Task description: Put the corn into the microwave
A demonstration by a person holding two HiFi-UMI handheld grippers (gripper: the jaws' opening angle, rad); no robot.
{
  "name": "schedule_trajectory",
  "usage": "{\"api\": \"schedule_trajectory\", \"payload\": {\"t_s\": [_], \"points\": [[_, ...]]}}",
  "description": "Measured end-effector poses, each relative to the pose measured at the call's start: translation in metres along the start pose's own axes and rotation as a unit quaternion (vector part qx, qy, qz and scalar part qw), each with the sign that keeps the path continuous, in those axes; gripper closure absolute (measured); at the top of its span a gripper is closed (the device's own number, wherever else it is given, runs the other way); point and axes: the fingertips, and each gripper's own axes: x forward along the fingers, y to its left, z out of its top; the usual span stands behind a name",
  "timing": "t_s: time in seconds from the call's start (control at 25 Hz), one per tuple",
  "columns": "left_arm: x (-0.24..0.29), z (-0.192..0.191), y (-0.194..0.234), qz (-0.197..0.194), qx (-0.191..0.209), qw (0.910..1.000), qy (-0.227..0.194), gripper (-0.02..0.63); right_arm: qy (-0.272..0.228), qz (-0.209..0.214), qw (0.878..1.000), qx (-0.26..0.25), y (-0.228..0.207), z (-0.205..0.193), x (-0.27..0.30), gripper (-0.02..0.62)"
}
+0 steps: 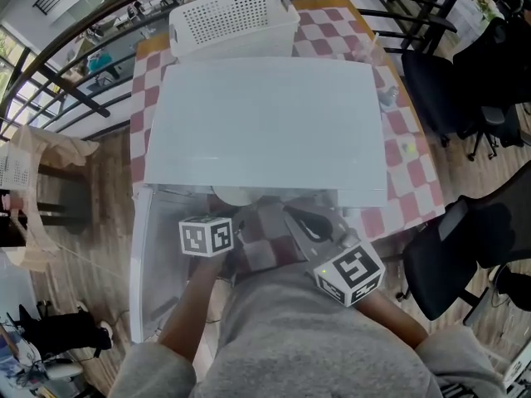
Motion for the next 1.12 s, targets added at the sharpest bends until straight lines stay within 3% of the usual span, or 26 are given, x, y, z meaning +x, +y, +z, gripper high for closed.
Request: {"api": "schedule_trajectory", "payload": {"t_s": [0.04, 0.2, 0.36, 0.84, 1.12], "points": [[0.0, 0.003, 0.003, 0.013, 0.002, 0.9999, 0.001, 0.598, 0.0, 0.0, 1.0, 0.001, 0.0, 0.0, 0.0, 0.597], [0.009, 0.009, -0.002, 0.008, 0.013, 0.9998, 0.009, 0.598, 0.0, 0.0, 1.0, 0.001, -0.001, 0.0, 0.0, 0.597], [0.013, 0.014, -0.007, -0.007, -0.002, 0.9999, 0.009, 0.598, -0.001, -0.001, 1.0, 0.003, -0.002, 0.0, 0.0, 0.597], [0.018, 0.021, -0.005, 0.0, 0.008, 0.9998, 0.015, 0.598, -0.005, -0.012, 1.0, 0.006, -0.001, -0.003, -0.008, 0.597], [0.024, 0.027, -0.018, -0.028, 0.011, 0.9995, 0.011, 0.598, -0.009, -0.024, 1.0, 0.0, 0.002, -0.001, -0.015, 0.597]]}}
